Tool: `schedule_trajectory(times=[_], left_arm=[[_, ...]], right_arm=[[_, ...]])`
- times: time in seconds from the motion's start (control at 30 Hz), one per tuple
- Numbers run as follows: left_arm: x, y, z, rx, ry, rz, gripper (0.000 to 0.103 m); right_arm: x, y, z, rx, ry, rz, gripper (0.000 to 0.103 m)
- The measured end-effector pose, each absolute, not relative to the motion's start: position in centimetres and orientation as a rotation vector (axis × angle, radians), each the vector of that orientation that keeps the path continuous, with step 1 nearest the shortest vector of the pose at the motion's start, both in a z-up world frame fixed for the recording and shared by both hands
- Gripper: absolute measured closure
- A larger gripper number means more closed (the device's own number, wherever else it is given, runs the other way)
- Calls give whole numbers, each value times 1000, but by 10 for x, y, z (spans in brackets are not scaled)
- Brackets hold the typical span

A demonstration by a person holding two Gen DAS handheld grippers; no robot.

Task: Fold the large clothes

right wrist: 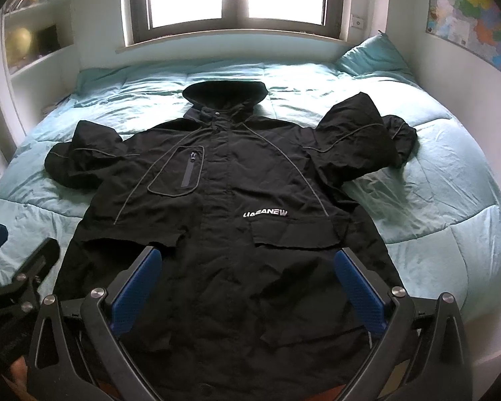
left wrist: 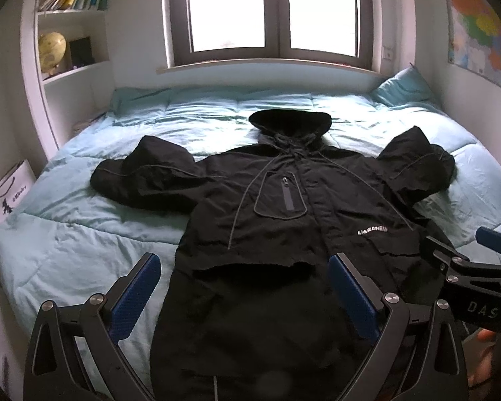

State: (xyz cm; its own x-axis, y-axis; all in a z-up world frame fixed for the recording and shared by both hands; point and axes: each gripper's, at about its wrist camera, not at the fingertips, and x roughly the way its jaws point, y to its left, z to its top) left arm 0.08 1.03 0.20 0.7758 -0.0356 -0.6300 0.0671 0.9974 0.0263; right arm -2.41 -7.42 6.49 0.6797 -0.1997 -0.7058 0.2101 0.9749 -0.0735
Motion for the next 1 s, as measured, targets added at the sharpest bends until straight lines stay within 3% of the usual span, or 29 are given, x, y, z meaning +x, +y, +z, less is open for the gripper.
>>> schedule_trajectory(times=[1.0], left_arm=[[-1,13,-2,54,671,-19,3]], right_arm=[[-31,-92,65,71,798,-234,0]])
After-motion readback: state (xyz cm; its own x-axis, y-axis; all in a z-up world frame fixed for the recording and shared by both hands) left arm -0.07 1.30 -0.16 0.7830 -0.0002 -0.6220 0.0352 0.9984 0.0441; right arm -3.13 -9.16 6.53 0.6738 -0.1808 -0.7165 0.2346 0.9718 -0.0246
